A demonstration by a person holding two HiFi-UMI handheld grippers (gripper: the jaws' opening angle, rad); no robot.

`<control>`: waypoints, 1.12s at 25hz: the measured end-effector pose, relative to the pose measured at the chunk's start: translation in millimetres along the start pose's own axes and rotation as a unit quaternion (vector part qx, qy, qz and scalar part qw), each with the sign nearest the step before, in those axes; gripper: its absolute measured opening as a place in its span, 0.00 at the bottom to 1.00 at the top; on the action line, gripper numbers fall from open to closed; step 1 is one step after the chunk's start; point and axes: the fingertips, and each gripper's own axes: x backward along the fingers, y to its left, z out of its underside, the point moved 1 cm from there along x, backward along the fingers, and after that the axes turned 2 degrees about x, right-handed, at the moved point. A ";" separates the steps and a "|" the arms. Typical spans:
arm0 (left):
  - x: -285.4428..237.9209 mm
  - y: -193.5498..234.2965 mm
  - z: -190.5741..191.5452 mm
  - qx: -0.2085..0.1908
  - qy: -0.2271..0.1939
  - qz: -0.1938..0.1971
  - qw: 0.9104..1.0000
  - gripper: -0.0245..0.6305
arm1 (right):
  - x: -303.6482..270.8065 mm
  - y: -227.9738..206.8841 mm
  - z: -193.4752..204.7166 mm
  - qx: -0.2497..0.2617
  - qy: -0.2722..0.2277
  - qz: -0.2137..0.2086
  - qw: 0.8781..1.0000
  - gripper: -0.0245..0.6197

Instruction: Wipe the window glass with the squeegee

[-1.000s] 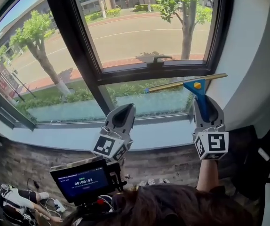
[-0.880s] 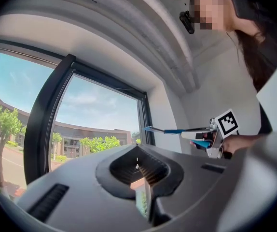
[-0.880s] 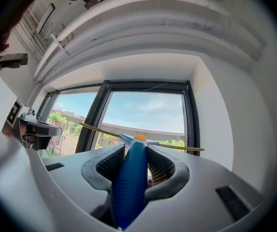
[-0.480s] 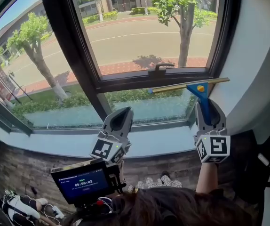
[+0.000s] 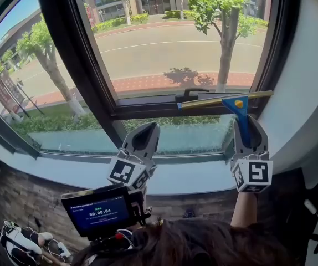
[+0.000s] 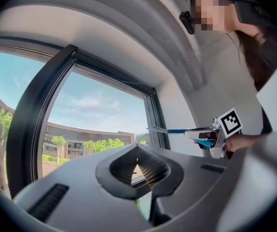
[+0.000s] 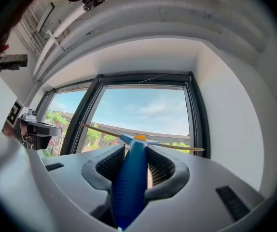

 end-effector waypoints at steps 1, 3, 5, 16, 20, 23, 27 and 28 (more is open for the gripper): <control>-12.2 -2.1 -5.6 -0.004 0.001 0.000 1.000 0.04 | -8.6 -6.6 2.3 0.000 -0.002 -0.001 1.000 0.26; -31.9 -5.0 -12.4 -0.011 0.004 -0.004 1.000 0.04 | -23.8 -18.4 6.2 -0.001 -0.005 -0.001 1.000 0.26; -46.1 -3.2 -10.6 -0.015 0.007 -0.009 1.000 0.04 | -37.4 -28.6 8.9 -0.001 -0.007 -0.001 1.000 0.26; -106.8 14.2 -6.7 -0.023 -0.007 -0.039 0.999 0.04 | -93.4 -70.9 15.2 0.006 -0.020 -0.018 1.000 0.26; -125.1 24.3 -7.9 -0.026 -0.012 -0.043 0.999 0.04 | -107.1 -77.0 15.5 0.009 -0.022 -0.025 0.999 0.26; -146.1 35.3 -22.0 -0.047 -0.022 -0.033 0.998 0.04 | -117.5 -76.1 15.9 0.009 -0.020 -0.027 0.999 0.26; -176.7 57.7 -42.8 -0.083 -0.035 -0.017 0.996 0.04 | -130.1 -71.7 19.2 0.010 -0.019 -0.024 0.999 0.26; -182.8 68.5 -46.9 -0.088 -0.038 -0.016 0.995 0.04 | -135.5 -68.1 18.7 0.010 -0.019 -0.022 1.000 0.26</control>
